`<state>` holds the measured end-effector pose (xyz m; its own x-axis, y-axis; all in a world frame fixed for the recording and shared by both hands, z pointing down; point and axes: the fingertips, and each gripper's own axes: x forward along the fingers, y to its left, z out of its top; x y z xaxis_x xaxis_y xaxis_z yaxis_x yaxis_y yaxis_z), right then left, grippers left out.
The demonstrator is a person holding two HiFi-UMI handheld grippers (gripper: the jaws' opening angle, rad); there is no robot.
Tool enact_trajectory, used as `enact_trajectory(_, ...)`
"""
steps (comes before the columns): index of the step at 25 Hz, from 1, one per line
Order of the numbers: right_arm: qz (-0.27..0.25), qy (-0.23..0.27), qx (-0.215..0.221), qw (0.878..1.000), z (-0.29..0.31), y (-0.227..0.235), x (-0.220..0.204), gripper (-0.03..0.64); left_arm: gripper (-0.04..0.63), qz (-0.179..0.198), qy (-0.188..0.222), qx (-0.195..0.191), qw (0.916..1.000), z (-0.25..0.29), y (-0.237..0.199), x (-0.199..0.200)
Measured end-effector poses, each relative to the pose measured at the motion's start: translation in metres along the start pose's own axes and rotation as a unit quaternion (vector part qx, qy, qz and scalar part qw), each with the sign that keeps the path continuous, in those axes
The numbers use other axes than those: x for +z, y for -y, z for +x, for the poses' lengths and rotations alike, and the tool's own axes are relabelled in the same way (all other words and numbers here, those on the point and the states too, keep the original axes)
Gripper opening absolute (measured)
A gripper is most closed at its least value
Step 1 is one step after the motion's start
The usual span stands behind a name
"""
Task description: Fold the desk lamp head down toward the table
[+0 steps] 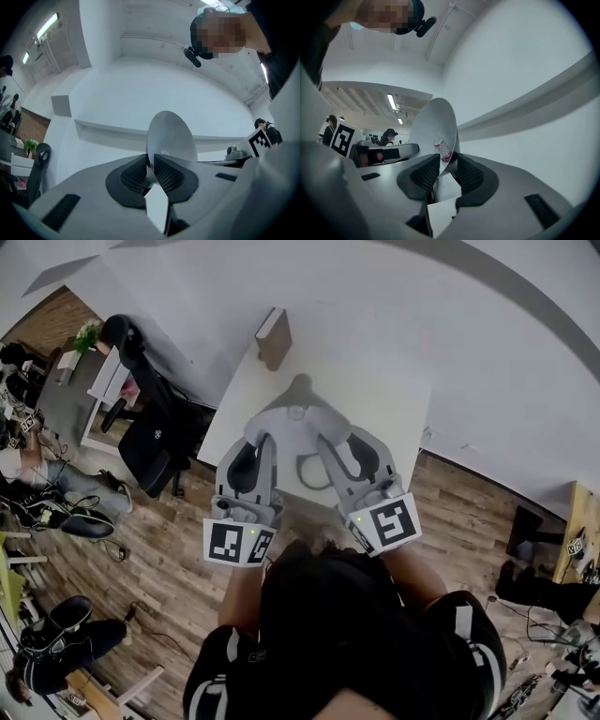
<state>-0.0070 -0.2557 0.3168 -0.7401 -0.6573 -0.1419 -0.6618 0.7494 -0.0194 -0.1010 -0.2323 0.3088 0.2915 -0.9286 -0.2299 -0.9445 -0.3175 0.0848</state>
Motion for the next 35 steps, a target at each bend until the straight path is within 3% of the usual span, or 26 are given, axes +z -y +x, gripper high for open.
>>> enact_trajectory(14, -0.021, -0.034, -0.064, 0.997, -0.014, -0.007, -0.026, 0.092, 0.063, -0.002, -0.023, -0.073, 0.9971, -0.02, 0.003, -0.016)
enact_trajectory(18, -0.025, -0.035, -0.079, 0.996, -0.016, -0.008, -0.032, 0.086, 0.063, 0.016, -0.017, -0.081, 0.9965, -0.023, 0.004, -0.021)
enact_trajectory(35, -0.034, -0.028, -0.1, 0.994, -0.026, -0.008, -0.052, 0.077, 0.061, 0.006, -0.009, -0.079, 0.9968, -0.032, 0.008, -0.036)
